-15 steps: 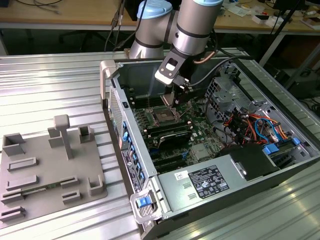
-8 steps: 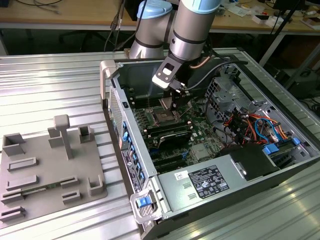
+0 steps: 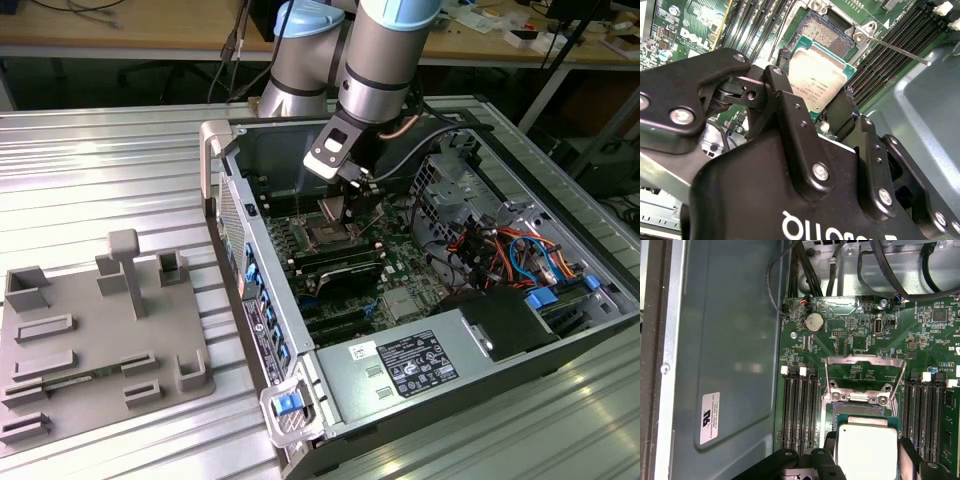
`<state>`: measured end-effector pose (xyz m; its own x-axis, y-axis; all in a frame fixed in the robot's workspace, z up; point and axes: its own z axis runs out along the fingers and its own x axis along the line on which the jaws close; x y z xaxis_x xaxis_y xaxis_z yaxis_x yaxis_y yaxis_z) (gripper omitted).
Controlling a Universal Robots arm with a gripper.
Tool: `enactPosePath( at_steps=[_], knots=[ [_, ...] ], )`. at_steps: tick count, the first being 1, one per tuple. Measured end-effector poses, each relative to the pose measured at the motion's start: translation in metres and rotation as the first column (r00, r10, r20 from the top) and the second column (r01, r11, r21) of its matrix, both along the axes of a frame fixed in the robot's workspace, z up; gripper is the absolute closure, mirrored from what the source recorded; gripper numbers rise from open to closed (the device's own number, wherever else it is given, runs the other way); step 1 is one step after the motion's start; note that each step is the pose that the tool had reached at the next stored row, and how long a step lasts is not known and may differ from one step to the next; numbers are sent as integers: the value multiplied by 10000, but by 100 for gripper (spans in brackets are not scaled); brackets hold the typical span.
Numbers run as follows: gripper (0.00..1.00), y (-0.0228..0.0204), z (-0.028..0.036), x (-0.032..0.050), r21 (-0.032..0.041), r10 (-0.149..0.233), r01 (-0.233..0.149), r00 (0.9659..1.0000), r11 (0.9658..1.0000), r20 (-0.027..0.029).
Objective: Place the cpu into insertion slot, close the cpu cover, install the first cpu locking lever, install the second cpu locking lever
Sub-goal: 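Place the cpu into insertion slot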
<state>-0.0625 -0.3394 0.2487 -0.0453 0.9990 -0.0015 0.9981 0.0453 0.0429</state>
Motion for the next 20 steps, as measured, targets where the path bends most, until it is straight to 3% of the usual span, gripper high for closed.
enactPosePath(
  at_steps=[9,20],
  knots=[
    [45,0,-21,0,1,0,0,10000,10000,0],
    [45,7,-209,-42,1,-38,38,10000,10000,-9]
  ],
)
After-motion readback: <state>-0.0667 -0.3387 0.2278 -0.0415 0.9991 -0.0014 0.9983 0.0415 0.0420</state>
